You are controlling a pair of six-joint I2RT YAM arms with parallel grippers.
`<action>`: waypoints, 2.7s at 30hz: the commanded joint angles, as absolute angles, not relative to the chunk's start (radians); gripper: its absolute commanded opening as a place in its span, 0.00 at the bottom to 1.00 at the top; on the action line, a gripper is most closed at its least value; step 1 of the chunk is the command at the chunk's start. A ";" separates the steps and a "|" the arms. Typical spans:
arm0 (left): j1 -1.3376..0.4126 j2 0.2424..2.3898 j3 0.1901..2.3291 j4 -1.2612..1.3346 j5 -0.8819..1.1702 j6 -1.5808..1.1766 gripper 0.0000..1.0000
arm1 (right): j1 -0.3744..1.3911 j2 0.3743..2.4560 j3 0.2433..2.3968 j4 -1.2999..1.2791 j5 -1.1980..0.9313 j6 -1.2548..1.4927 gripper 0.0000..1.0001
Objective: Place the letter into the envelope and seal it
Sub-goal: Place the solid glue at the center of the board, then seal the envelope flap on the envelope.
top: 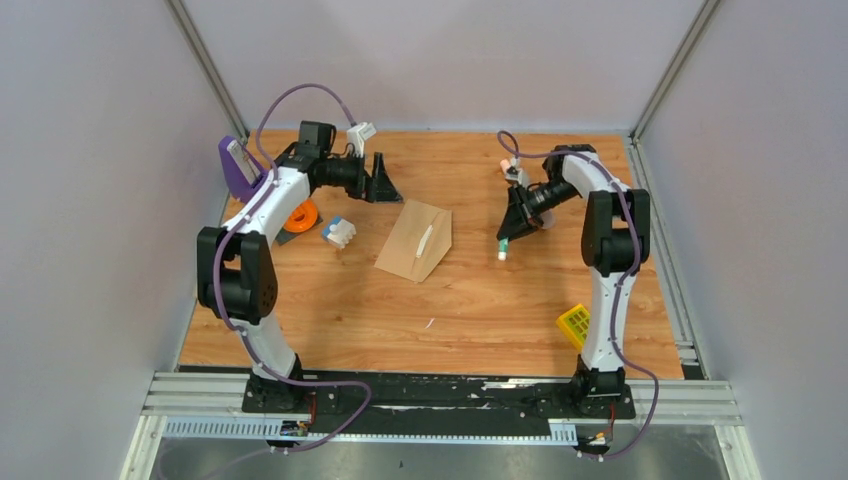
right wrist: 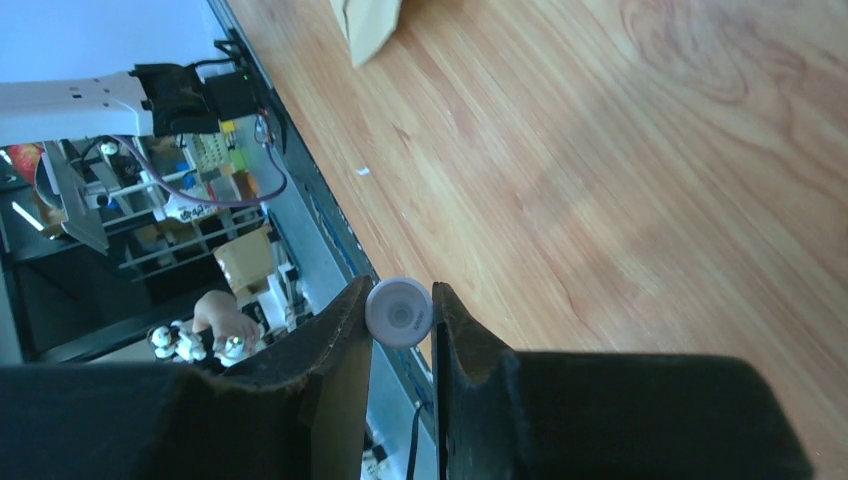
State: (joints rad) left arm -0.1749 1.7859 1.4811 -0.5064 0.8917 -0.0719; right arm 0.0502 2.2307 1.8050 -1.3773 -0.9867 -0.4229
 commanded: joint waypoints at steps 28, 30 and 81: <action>-0.173 1.692 1.369 -0.383 0.894 -0.118 1.00 | 0.052 2.415 1.968 -1.408 -0.589 -0.387 0.35; -0.173 1.691 1.368 -0.382 0.894 -0.119 1.00 | 0.058 2.417 1.968 -1.395 -0.561 -0.376 0.37; -0.174 1.973 1.218 -0.204 0.862 -0.176 0.56 | 0.228 2.324 1.816 -0.907 -0.960 -0.070 0.06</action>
